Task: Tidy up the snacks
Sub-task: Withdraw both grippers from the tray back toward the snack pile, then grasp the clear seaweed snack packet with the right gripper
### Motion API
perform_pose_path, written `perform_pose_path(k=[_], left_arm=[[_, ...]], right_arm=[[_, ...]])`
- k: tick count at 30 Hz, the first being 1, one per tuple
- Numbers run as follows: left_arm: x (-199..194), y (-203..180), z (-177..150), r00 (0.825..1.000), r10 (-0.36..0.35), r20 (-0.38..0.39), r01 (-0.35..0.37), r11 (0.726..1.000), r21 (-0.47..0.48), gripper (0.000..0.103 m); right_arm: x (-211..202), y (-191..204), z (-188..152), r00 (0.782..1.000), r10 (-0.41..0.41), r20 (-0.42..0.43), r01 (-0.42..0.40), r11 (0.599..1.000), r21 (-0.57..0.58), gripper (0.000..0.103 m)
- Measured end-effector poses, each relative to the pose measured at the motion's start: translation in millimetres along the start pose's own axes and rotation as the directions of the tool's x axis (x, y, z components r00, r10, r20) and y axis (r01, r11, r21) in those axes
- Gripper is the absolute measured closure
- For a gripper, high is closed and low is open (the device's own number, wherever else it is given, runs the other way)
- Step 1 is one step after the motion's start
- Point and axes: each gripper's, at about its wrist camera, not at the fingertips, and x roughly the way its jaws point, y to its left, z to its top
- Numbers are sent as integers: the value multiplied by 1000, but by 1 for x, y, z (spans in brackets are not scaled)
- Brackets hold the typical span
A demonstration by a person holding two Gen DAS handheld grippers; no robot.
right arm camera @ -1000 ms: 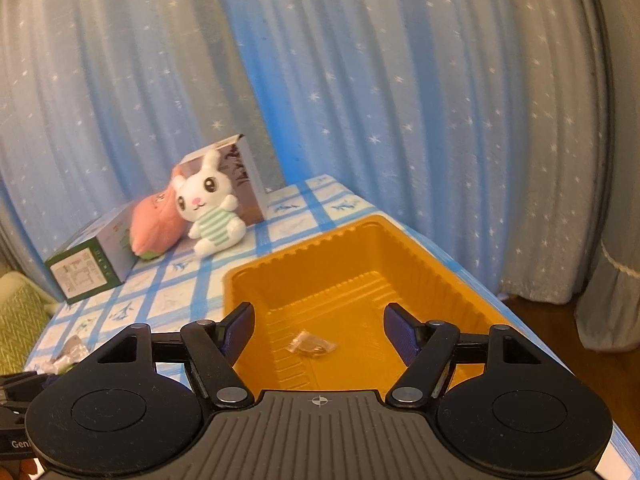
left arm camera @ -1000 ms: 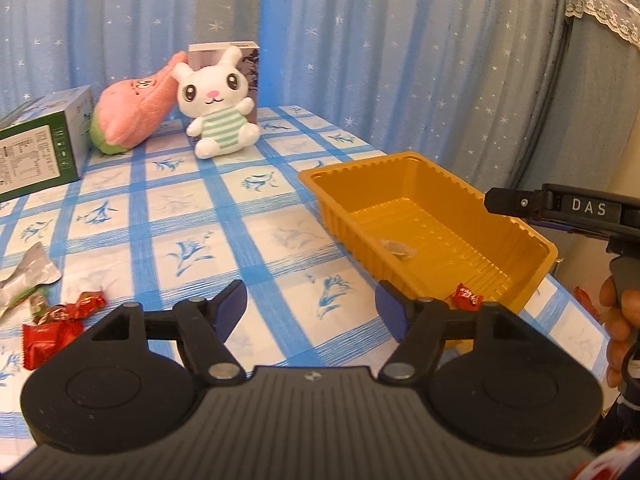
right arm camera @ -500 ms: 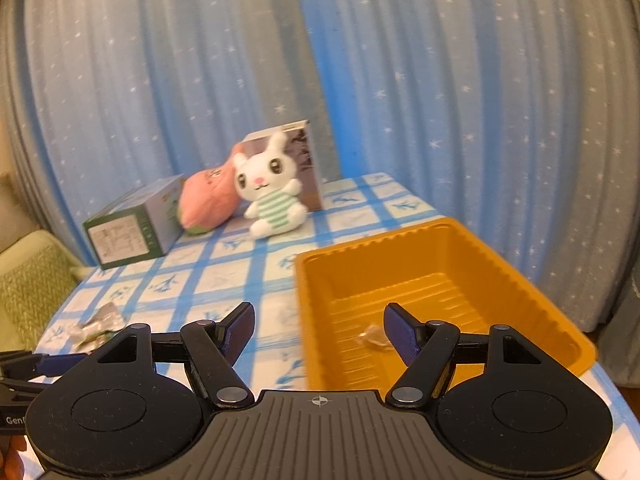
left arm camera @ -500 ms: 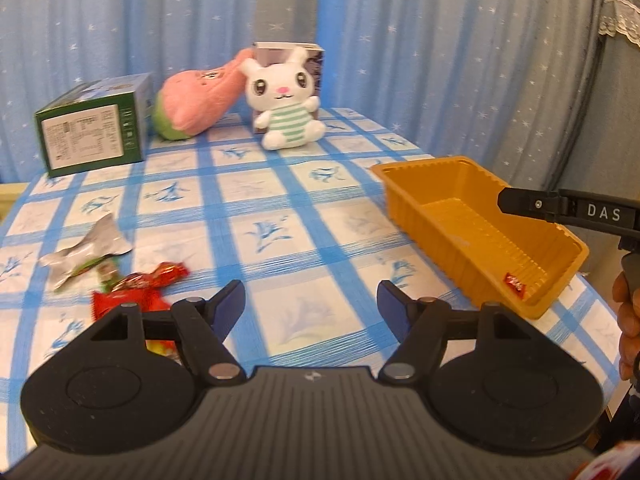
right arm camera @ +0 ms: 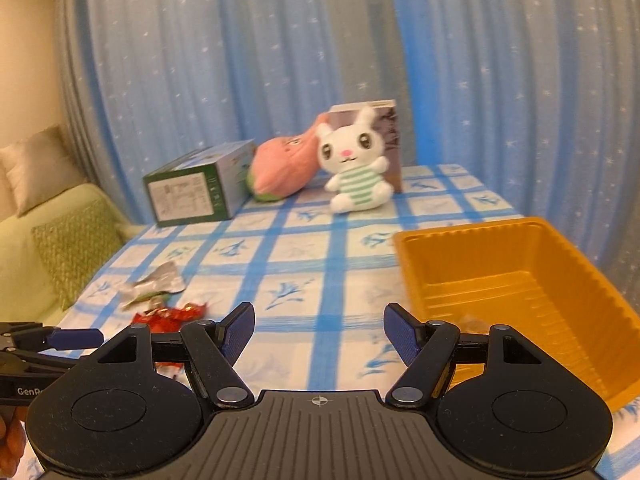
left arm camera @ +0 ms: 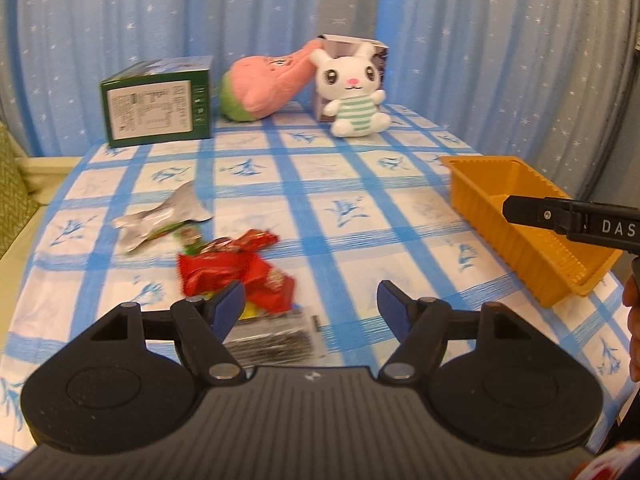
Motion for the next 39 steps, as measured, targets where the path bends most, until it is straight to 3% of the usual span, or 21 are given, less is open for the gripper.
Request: perform_pose_path(k=[10,16,21,30,39], left_arm=[[0,34,-16,997,60,-57,-61,998,-19,33],[-2,53,-20,992,81,-93,-82,997,-7,33],[-3,65,-19,988,89,-125,-80,994,73,33],[3,84,-10,983,84,-162,-67,992,106,33],[15,97,-8,968,114,-221,-93,990,105,33]], right_arm=[[28,33,-11,992,76,-96,-84,993,-81,32],[44,65,-25,978,137,-159,-169,964,-207,32],[58,95,-35,951,213,-224,-280,900,-334,32],[86,129,-51,880,331,-342,-465,748,-474,32],[121,141,-55,842,369,-394,-533,684,-497,33]])
